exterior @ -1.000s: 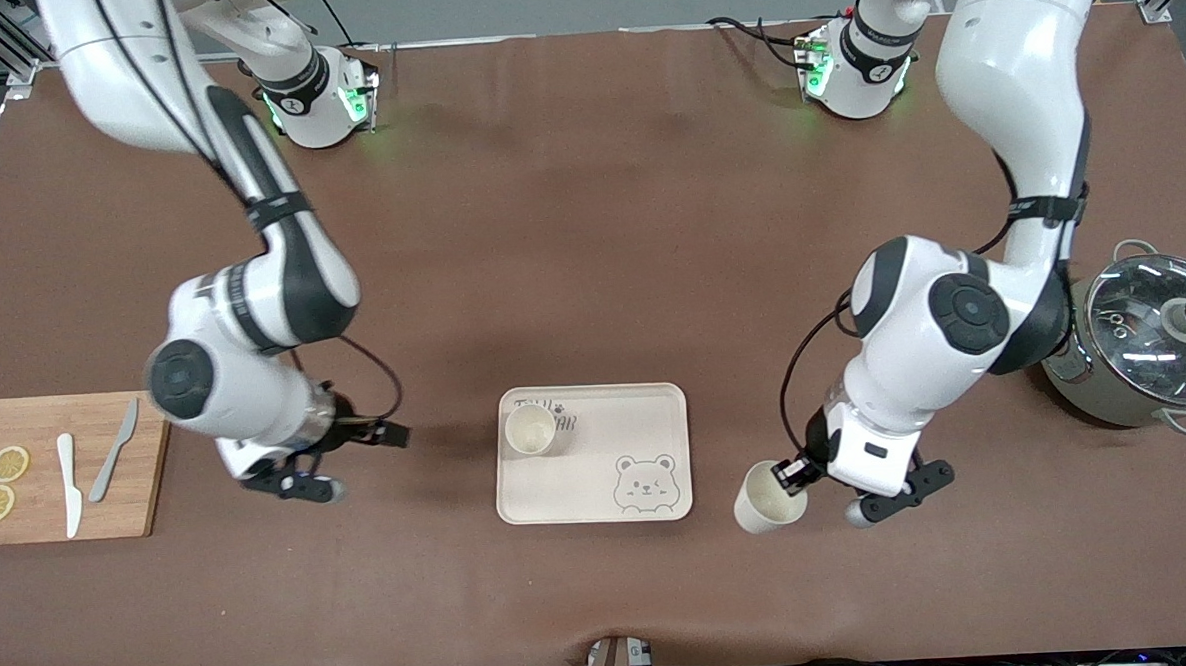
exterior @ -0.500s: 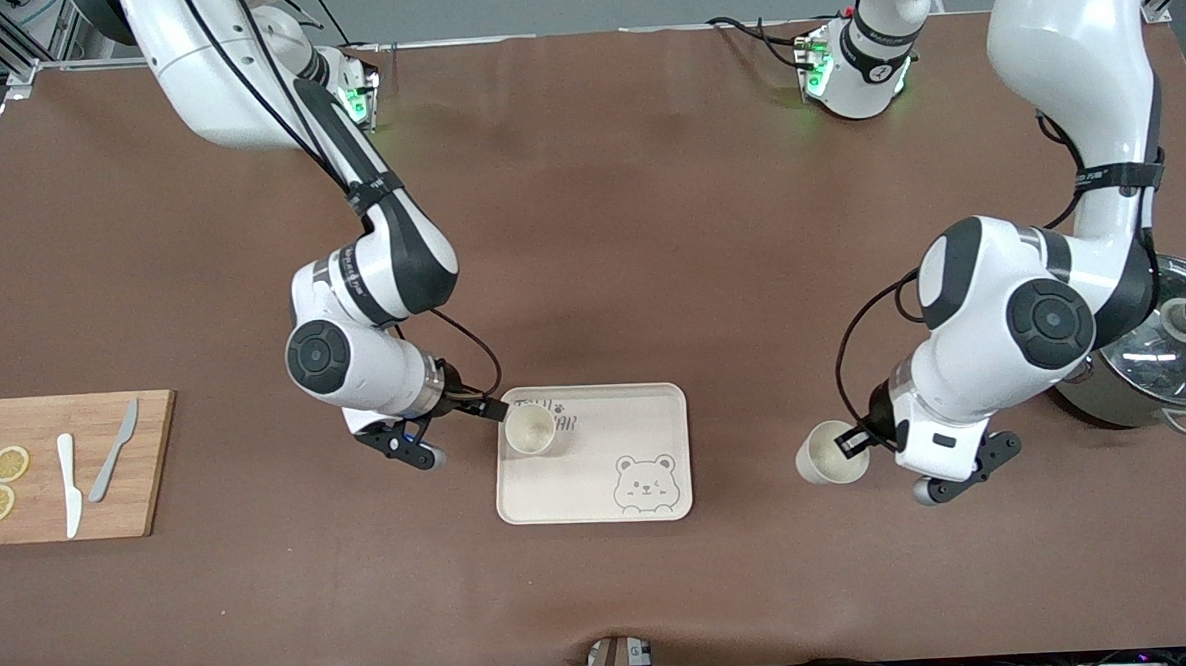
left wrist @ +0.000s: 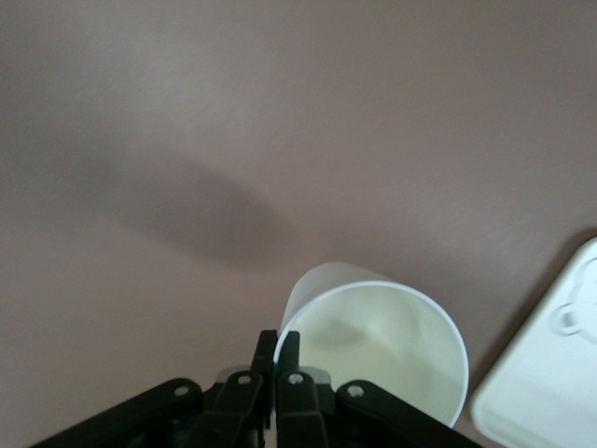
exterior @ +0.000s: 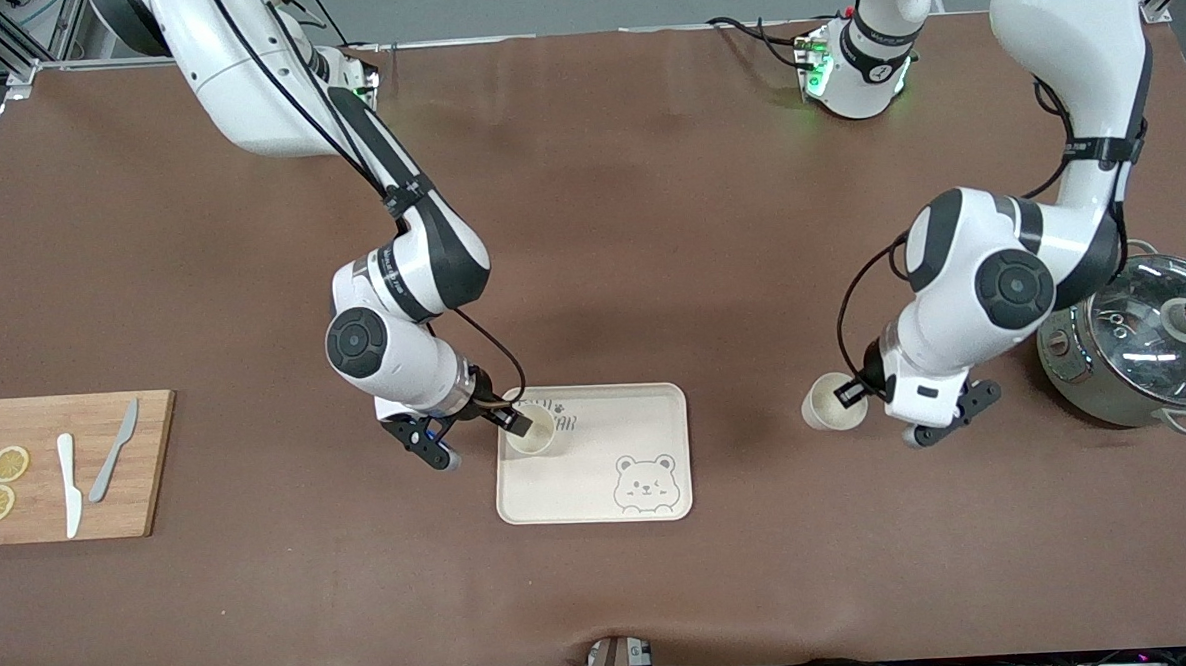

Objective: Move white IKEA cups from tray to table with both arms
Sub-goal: 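Carry the cups off the tray with both grippers, apart from each other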

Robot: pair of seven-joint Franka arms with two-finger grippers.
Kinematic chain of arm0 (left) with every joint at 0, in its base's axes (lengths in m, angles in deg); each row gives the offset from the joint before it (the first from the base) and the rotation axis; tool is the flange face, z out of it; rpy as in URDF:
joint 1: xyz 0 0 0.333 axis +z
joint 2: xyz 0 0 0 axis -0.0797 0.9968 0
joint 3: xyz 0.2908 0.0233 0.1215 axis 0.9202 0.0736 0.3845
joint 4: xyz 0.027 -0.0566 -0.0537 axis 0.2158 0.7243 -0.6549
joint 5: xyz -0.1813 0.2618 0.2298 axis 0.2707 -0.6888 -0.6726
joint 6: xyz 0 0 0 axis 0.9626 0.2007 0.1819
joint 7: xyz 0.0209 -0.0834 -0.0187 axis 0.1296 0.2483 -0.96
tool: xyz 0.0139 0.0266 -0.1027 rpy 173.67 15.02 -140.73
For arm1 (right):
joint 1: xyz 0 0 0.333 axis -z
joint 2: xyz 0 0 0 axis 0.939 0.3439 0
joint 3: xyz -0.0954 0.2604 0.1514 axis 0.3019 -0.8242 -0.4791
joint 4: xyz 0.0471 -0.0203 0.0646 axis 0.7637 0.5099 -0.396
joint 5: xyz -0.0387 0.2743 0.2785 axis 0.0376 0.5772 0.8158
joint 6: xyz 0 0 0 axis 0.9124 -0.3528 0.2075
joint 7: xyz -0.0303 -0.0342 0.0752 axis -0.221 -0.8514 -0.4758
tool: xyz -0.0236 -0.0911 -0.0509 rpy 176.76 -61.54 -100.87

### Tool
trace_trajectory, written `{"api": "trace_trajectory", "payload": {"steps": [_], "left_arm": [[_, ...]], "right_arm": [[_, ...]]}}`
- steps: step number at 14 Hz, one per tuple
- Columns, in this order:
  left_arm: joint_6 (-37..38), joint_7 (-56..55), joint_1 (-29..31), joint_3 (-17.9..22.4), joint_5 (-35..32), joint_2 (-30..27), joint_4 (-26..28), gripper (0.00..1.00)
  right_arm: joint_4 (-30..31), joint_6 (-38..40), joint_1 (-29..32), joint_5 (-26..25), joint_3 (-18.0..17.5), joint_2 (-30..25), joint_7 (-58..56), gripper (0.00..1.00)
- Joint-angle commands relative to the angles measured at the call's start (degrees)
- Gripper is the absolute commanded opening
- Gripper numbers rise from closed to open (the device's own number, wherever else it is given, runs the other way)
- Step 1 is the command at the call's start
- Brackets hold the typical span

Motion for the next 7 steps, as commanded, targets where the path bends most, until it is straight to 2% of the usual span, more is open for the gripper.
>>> {"api": "trace_trajectory", "payload": {"steps": [1,2,3,4,7], "left_arm": [[-3.8,-0.4,1.7,-0.5,-0.3,-6.2,11.2,0.00],[-6.2,-0.2,2.6,-0.4,-0.4,-6.6,13.9,0.00],[-9.6,-0.1,3.7,-0.4,-0.5,-6.6,16.6,0.00],[-12.8,0.2,4.3,-0.4,-0.6,-6.5,18.6,0.00],[-17.9,1.6,5.7,-0.2,-1.3,-5.9,21.8,0.00]], "right_arm": [[-0.6,-1.4,-1.2,1.1,0.7,1.8,1.1,0.32],[-0.6,-1.5,-1.3,1.2,0.7,2.0,1.1,0.24],[-0.6,-1.5,-1.2,1.3,0.7,2.3,1.2,0.22],[-0.7,-1.5,-1.2,1.5,0.7,2.3,1.3,0.04],[-0.9,-1.3,-1.3,1.4,0.6,2.2,1.1,0.00]]}}
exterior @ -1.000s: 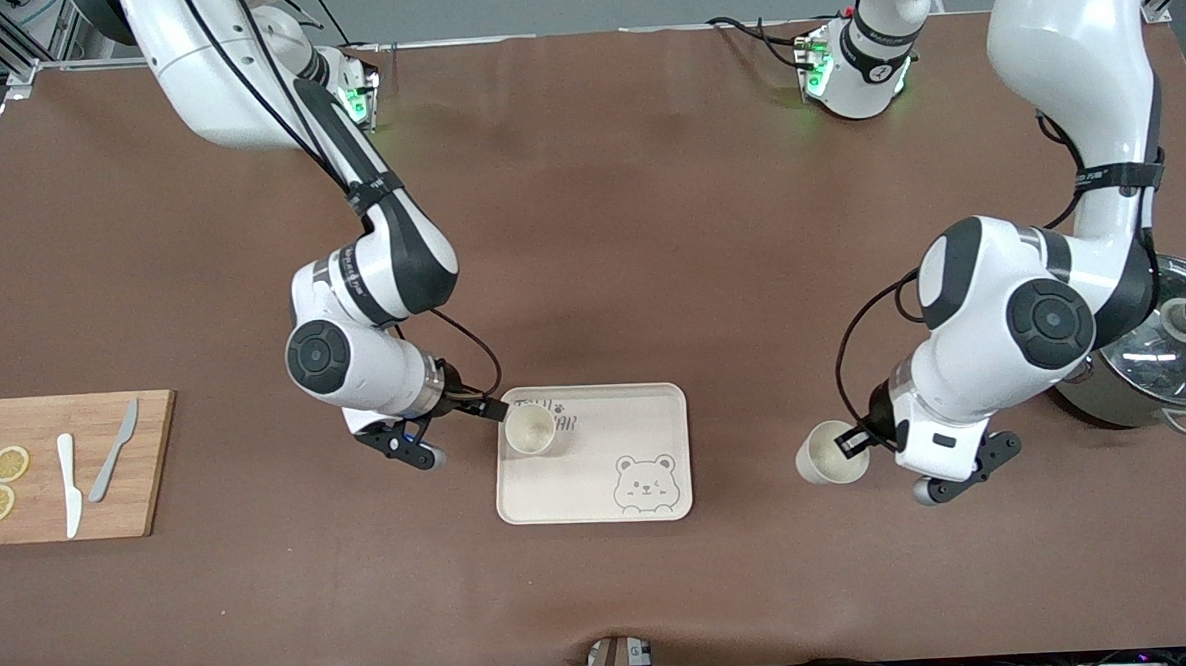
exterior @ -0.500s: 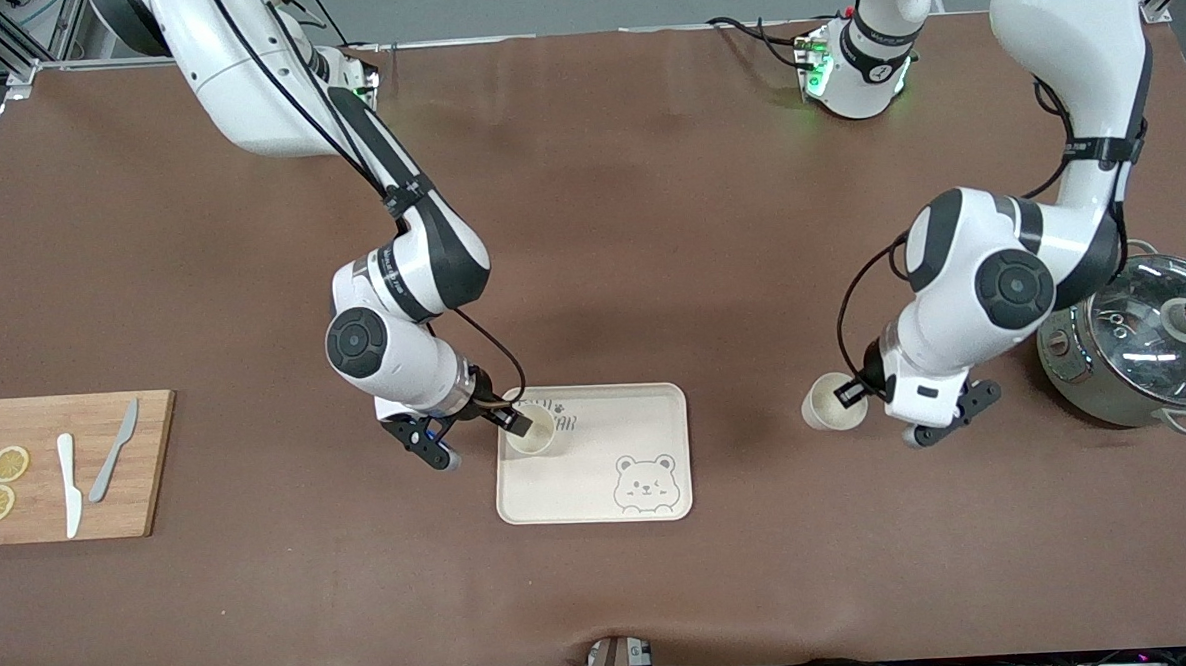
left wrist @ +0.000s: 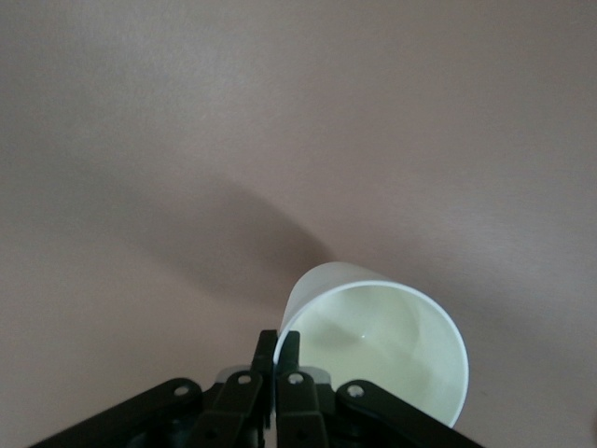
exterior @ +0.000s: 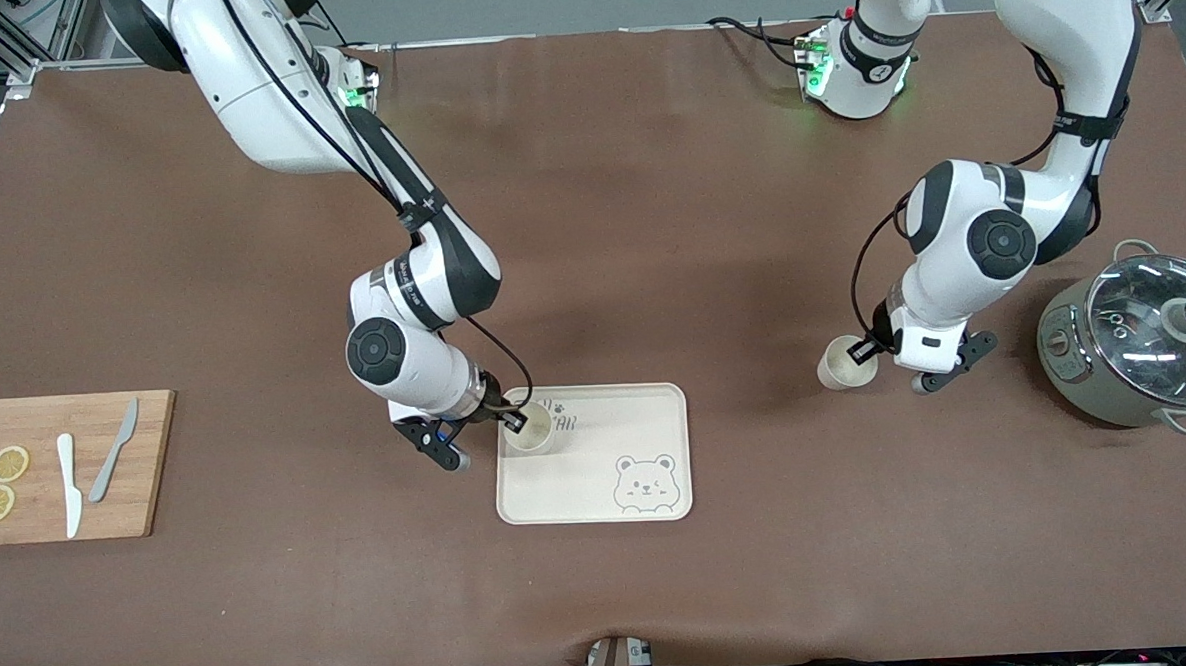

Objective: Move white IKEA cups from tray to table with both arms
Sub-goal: 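Carry the cups off the tray with both grippers, apart from each other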

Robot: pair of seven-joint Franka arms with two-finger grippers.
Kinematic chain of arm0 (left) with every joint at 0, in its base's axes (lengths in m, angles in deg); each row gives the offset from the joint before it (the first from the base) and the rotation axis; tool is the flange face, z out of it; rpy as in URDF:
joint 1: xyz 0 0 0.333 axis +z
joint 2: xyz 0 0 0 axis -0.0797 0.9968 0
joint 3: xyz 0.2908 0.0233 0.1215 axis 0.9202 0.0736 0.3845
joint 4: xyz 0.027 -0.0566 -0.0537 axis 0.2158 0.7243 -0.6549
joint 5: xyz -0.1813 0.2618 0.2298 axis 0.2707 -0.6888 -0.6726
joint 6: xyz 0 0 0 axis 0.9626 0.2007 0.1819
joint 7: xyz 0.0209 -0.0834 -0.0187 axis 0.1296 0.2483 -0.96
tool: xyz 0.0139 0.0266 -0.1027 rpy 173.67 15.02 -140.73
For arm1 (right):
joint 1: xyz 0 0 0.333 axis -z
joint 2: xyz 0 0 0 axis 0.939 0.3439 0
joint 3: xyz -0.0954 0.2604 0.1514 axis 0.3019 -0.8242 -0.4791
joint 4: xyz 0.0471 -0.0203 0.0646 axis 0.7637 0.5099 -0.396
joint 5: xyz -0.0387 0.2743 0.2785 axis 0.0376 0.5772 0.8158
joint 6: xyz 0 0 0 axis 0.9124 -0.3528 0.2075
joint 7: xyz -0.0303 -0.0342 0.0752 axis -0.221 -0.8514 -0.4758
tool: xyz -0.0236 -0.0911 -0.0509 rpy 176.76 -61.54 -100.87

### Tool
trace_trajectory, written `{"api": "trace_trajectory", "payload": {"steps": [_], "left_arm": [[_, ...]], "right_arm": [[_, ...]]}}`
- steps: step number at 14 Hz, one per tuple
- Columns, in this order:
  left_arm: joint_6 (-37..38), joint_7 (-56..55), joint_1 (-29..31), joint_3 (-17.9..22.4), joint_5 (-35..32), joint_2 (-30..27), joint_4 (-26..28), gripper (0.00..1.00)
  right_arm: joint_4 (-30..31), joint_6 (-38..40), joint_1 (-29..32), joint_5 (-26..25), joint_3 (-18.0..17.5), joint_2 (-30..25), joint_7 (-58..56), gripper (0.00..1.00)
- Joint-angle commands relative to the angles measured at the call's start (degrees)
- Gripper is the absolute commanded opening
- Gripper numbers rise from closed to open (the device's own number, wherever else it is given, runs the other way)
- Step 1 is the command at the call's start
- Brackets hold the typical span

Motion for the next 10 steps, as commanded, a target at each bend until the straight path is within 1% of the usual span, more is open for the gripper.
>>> {"api": "trace_trajectory", "payload": {"steps": [1,4,5,7,9,10], "left_arm": [[-2.6,2.9,3.0,-0.4,-1.3,-1.4,2.6,0.00],[-2.8,7.7,5.6,-0.4,-1.3,-0.3,2.6,0.00],[-3.1,9.6,7.2,-0.4,-1.3,0.7,2.5,0.00],[-4.1,11.8,8.2,-0.5,-1.3,2.1,2.4,0.00],[-4.1,11.9,8.2,-0.4,-1.2,2.9,1.8,0.00],[-3.8,12.0,8.2,-0.4,-1.2,2.9,1.5,0.31]], "right_arm": [[-1.5,0.5,-0.7,1.5,0.6,-0.2,0.4,0.00],[-3.2,1.6,0.0,1.1,0.7,-1.0,-0.1,0.00],[-4.2,4.0,0.3,1.0,0.8,-1.9,-0.3,0.00],[-6.6,12.9,2.8,-0.5,1.1,-4.5,-3.5,0.00],[-6.5,20.2,7.2,-1.2,0.9,-7.9,-13.9,0.00],[-6.3,23.6,9.4,-1.3,1.0,-8.8,-17.3,0.00]]}}
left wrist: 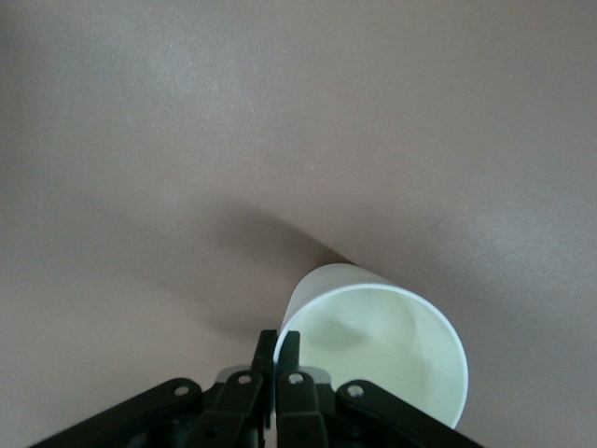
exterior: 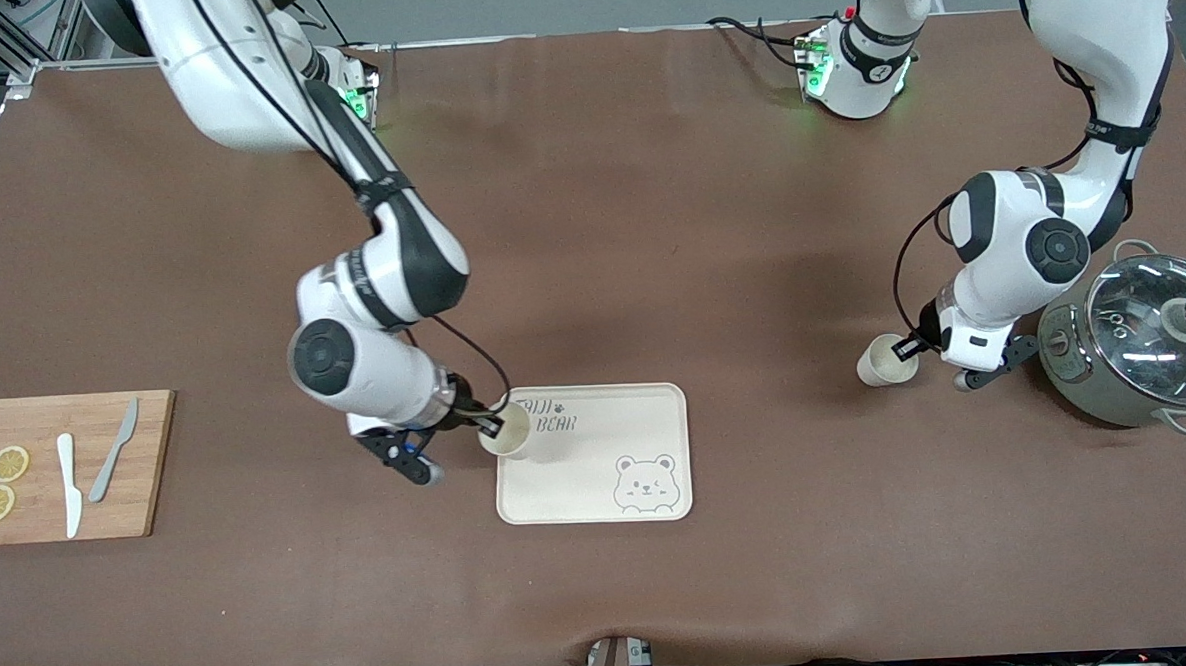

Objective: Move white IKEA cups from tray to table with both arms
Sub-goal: 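Carry the cups off the tray with both grippers, apart from each other, then lower both cups onto the table and open both grippers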

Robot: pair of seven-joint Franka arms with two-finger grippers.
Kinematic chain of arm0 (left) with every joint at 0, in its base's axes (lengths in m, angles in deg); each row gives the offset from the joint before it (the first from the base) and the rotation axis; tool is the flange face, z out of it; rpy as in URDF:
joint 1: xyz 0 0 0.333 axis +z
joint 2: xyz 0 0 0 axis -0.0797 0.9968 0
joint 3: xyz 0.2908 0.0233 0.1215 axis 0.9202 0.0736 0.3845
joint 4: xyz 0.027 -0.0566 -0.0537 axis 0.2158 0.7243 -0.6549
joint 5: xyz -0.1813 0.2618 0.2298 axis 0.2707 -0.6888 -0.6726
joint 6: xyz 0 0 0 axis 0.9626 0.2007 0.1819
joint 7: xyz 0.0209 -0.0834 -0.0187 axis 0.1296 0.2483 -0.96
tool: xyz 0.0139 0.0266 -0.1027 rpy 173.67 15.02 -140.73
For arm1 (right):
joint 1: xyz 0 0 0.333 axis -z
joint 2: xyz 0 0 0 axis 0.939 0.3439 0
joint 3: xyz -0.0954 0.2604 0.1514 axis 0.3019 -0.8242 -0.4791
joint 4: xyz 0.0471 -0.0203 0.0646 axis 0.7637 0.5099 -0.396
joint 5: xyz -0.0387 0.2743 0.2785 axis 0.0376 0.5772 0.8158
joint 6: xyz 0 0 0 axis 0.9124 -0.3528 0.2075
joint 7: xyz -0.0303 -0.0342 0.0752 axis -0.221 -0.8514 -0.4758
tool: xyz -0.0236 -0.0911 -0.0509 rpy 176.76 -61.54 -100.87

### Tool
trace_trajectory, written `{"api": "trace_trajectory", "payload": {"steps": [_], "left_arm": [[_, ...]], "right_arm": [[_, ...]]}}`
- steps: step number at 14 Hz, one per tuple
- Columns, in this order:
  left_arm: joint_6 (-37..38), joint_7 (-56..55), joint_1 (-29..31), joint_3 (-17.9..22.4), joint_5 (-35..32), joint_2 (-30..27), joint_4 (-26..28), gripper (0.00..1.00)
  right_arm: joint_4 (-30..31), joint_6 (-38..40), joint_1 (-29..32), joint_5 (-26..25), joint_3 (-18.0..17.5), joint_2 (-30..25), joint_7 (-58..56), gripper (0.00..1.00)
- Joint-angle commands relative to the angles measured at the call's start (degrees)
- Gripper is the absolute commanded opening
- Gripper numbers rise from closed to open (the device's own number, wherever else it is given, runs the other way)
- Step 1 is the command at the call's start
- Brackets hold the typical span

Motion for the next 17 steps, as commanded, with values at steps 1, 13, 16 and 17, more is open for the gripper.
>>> {"api": "trace_trajectory", "payload": {"steps": [1,13,16,17], "left_arm": [[-0.5,-0.2,0.3,-0.5,-1.2,0.6,-0.6,0.81],[20.9,1.5,-0.3,-0.4,-1.2,-1.2,-19.0,1.00],[25.0,2.0,-0.3,-0.5,-1.2,-1.5,-22.6,1.00],[27.0,2.1,-0.3,-0.5,-1.5,-1.5,-24.5,1.00]], "right_arm": [[1.5,8.0,6.4,-0.8,-1.0,-4.6,-9.4,0.00],[16.0,12.0,30.3,-10.5,-0.9,-15.1,-51.1,0.00],[21.7,10.9,35.0,-11.0,-0.9,-16.8,-55.8,0.00],[23.6,9.4,35.1,-12.4,-0.9,-17.2,-55.8,0.00]]}}
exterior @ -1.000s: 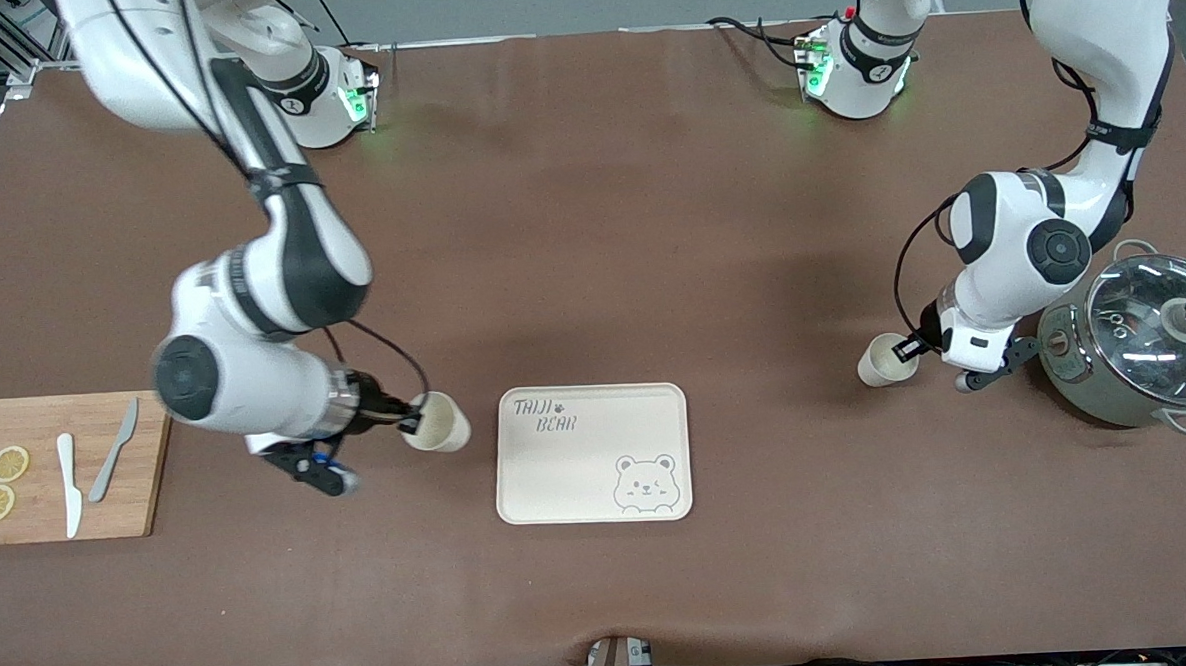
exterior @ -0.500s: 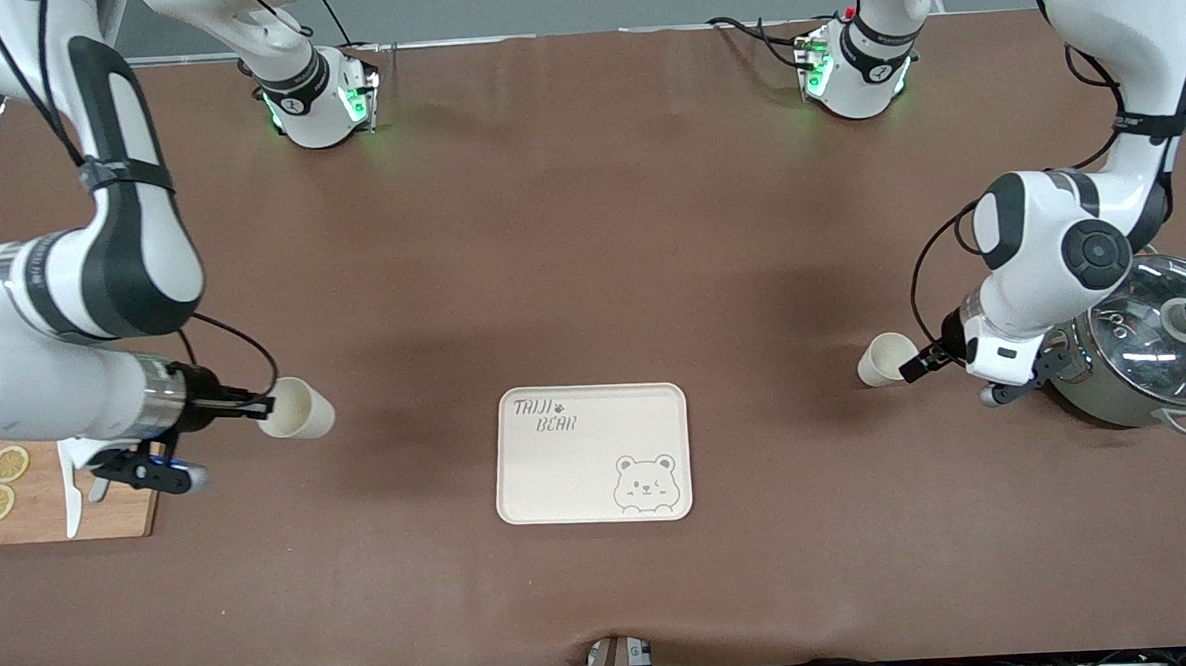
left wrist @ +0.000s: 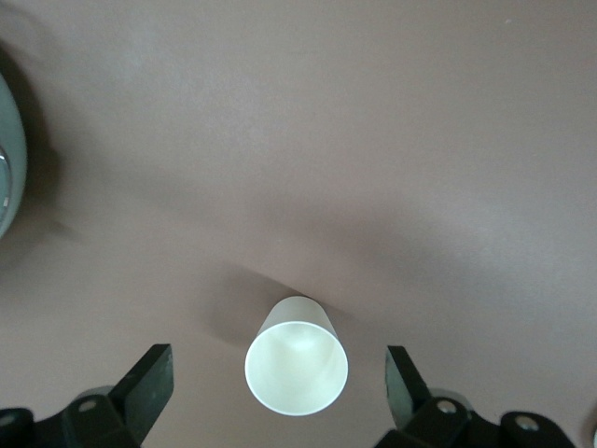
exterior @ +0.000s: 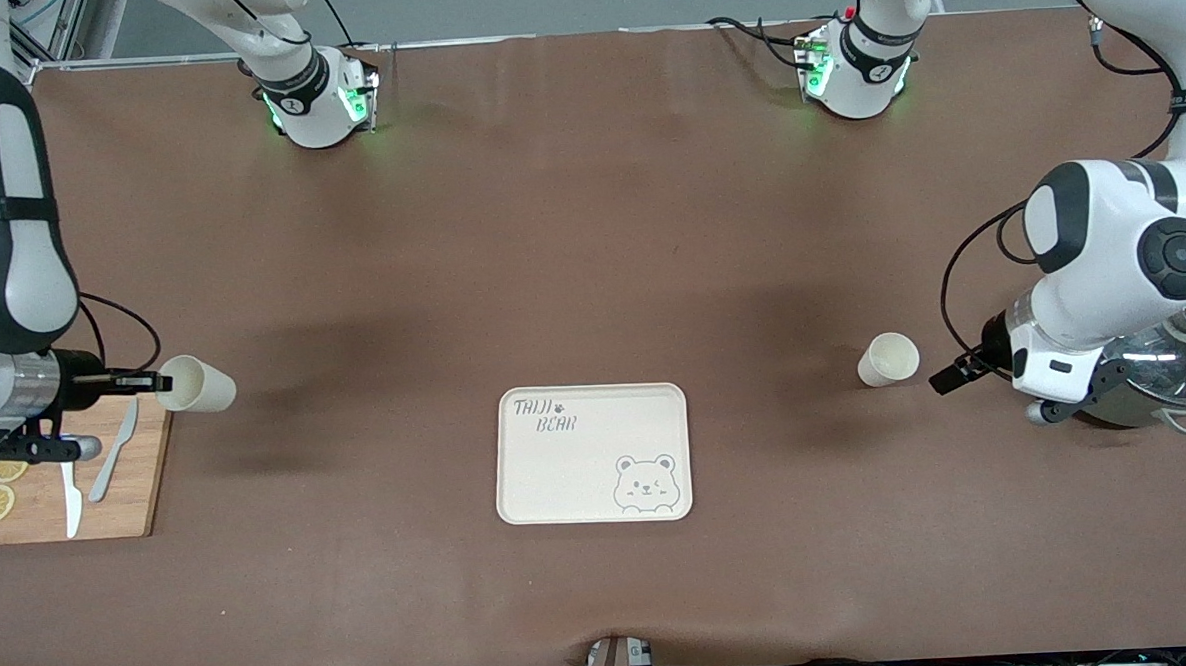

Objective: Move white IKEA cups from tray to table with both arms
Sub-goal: 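Lower both cups onto the table and open both grippers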

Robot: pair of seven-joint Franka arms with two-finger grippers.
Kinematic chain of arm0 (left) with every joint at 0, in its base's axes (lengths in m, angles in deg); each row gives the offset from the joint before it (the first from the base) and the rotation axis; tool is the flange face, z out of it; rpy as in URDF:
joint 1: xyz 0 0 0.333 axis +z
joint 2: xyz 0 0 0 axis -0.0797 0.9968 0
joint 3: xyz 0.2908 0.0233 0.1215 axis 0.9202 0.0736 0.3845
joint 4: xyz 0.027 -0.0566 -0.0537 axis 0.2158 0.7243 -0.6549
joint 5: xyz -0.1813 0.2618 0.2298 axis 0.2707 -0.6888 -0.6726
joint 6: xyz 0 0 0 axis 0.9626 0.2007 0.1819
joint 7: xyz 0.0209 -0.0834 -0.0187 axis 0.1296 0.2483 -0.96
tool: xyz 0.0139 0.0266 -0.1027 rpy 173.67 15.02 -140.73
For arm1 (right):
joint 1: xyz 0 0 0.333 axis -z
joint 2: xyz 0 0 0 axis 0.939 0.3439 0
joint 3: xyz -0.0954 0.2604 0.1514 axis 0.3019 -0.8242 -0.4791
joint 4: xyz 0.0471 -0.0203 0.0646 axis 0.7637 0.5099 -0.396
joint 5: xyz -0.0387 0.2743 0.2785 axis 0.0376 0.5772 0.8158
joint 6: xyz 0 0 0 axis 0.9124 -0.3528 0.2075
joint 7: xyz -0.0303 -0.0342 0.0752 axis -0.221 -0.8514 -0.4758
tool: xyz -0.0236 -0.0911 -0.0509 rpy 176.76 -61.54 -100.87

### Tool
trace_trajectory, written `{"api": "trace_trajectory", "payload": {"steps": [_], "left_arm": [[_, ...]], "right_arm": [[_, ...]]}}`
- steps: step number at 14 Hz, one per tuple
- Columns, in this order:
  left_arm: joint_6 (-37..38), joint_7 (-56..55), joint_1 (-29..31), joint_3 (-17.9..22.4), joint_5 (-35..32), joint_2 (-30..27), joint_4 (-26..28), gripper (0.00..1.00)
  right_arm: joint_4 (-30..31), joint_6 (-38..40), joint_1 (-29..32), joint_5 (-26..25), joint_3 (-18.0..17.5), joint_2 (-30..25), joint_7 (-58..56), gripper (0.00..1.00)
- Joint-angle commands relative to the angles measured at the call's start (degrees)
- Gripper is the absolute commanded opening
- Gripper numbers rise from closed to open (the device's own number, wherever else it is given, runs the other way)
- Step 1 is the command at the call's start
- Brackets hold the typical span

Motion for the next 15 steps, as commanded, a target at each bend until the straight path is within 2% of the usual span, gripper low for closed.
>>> {"api": "trace_trajectory", "payload": {"steps": [1,3,6,12,13,14,15], "left_arm": [[5.9,0.8,-0.1,-0.2,-2.0,-0.2,-5.0,1.00],[8.1,1.8,-0.1,-0.3,-2.1,-0.3,-7.6,1.00],[8.5,6.3,0.0,-0.3,-2.1,-1.0,-9.5,1.00],[11.1,19.7,0.7,0.6,-2.2,-2.5,-14.1,1.00],[12.3,21.5,1.3,0.6,-2.2,-3.2,-14.4,1.00],[13.2,23.2,2.1,0.6,-2.2,-4.0,-14.5,1.00],[13.6,25.4,2.4,0.6,-2.2,-5.3,-14.5,1.00]], "right_arm": [[8.1,-4.6,1.1,-3.4,-1.3,-4.0,-0.7,0.00],[14.0,-11.7,1.2,-3.5,-1.4,-4.2,-0.7,0.00],[19.4,-16.2,1.0,-3.5,-1.6,-4.5,-0.7,0.00],[24.1,-21.3,0.6,-3.5,-1.6,-4.5,-1.3,0.01],[24.0,-21.2,0.7,-3.5,-1.5,-4.5,-1.3,0.20],[24.0,-21.1,0.6,-3.5,-1.6,-4.5,-1.2,0.64],[23.9,-21.1,0.6,-3.5,-1.6,-4.4,-1.2,1.00]]}}
